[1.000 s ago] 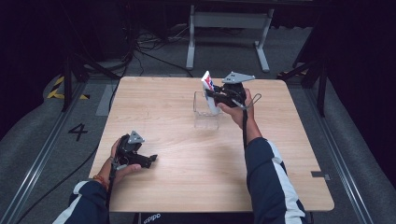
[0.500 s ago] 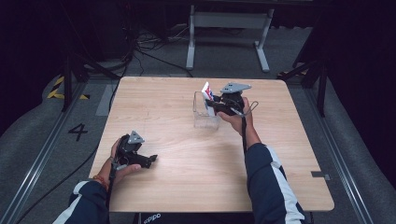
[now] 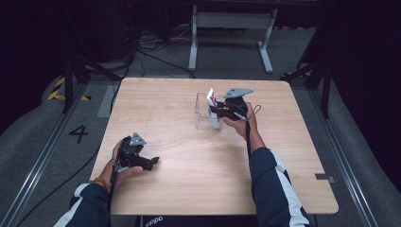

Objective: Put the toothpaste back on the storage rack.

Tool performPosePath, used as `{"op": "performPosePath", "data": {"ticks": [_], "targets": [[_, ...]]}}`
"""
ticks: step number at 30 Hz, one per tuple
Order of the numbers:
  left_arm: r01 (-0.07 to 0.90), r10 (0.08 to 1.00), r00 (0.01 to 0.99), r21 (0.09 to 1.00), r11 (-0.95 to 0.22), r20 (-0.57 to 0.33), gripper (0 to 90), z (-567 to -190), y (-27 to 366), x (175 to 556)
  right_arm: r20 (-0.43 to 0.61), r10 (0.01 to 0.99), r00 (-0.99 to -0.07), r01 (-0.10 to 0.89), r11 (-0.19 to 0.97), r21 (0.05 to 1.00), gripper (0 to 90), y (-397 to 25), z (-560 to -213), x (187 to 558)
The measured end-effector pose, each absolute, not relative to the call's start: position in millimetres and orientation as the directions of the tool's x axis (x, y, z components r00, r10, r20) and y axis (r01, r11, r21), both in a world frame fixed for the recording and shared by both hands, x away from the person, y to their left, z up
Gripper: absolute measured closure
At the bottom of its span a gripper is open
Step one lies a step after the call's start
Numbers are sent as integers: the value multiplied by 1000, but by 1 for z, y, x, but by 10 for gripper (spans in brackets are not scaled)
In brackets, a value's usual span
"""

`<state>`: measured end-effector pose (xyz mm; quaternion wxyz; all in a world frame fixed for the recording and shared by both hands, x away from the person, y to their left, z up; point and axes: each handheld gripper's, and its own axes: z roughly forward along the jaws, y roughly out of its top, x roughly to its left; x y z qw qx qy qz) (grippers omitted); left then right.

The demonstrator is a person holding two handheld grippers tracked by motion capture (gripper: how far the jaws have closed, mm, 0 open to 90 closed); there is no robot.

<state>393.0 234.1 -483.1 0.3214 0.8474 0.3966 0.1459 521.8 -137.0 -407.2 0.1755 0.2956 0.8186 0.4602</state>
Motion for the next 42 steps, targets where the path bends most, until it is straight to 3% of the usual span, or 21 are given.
{"op": "performPosePath", "data": {"ticks": [33, 42], "targets": [[582, 770, 638, 660, -476, -8, 7, -483, 234, 393, -9, 639, -769, 341, 423, 839, 642, -131, -414, 519], [582, 770, 637, 662, -473, -10, 7, -483, 234, 392, -20, 629, -778, 339, 446, 828, 667, -129, -415, 519]]}}
